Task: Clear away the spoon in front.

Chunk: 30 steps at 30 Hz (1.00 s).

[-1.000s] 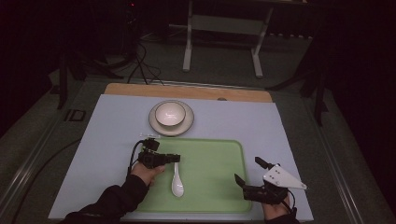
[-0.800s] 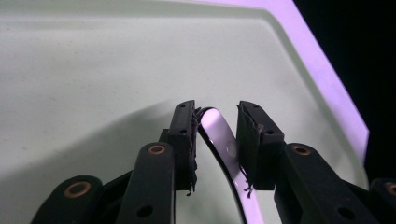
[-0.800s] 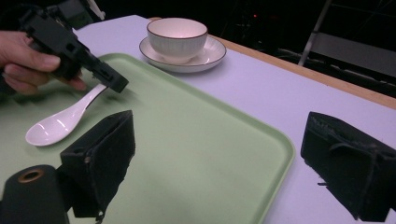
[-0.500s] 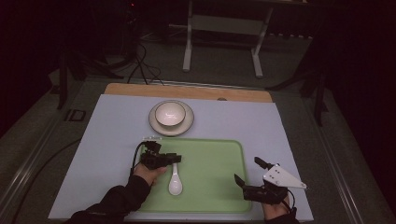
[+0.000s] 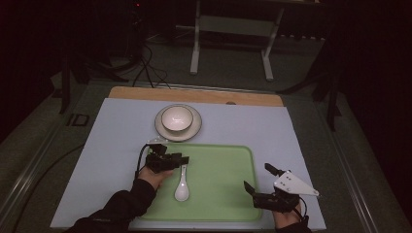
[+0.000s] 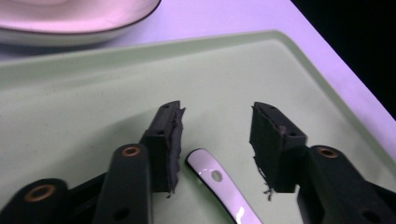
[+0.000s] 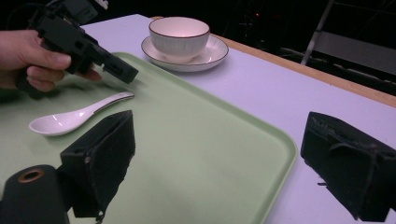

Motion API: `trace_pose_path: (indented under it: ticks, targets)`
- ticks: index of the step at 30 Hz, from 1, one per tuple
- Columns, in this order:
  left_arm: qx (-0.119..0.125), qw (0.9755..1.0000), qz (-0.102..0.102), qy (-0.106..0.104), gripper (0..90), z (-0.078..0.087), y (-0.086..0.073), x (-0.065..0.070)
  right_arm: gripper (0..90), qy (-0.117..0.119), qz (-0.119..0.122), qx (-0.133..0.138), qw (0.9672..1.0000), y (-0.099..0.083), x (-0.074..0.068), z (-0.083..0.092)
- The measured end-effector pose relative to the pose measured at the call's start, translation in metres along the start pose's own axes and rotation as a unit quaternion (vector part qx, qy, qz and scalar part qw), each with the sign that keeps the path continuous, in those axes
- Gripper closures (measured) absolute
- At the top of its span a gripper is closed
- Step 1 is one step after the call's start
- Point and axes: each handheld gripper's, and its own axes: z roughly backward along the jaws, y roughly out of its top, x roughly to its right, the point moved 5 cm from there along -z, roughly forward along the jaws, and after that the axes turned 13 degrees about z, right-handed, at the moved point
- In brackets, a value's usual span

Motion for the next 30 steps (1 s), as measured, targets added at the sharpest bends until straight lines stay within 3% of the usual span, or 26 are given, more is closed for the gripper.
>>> trace_pose_path:
  ticks: [4, 7, 9, 17, 21, 27, 30]
  targets:
    - [-0.005, 0.9996, -0.029, -0.004, 47.3, 0.007, 0.004, 0.012, 10.0, -0.001, 0.000, 0.000, 1.0000, 0.000, 0.000, 0.000]
    - [-0.007, 0.9985, -0.047, -0.029, 39.2, 0.015, 0.006, 0.023, 10.0, -0.001, 0.000, 0.000, 1.0000, 0.000, 0.000, 0.000]
    - [-0.010, 0.9970, -0.063, -0.044, 31.5, 0.019, 0.006, 0.031, 10.0, -0.001, -0.001, 0.001, 1.0000, 0.000, 0.000, 0.001]
    - [-0.022, 0.9915, -0.118, -0.050, 0.8, 0.035, 0.006, 0.050, 10.0, -0.002, 0.001, 0.003, 1.0000, 0.001, 0.000, 0.001]
    - [-0.005, 0.9906, -0.127, -0.050, 0.0, 0.043, 0.008, 0.052, 10.0, -0.002, 0.000, 0.002, 1.0000, 0.001, 0.000, 0.001]
    - [0.023, 0.9845, -0.167, -0.049, 0.0, 0.062, 0.007, 0.052, 9.9, -0.003, -0.001, 0.003, 1.0000, 0.001, 0.000, 0.001]
    - [0.020, 0.9834, -0.173, -0.049, 0.0, 0.067, 0.003, 0.052, 10.0, -0.004, -0.004, 0.002, 1.0000, 0.000, 0.000, 0.001]
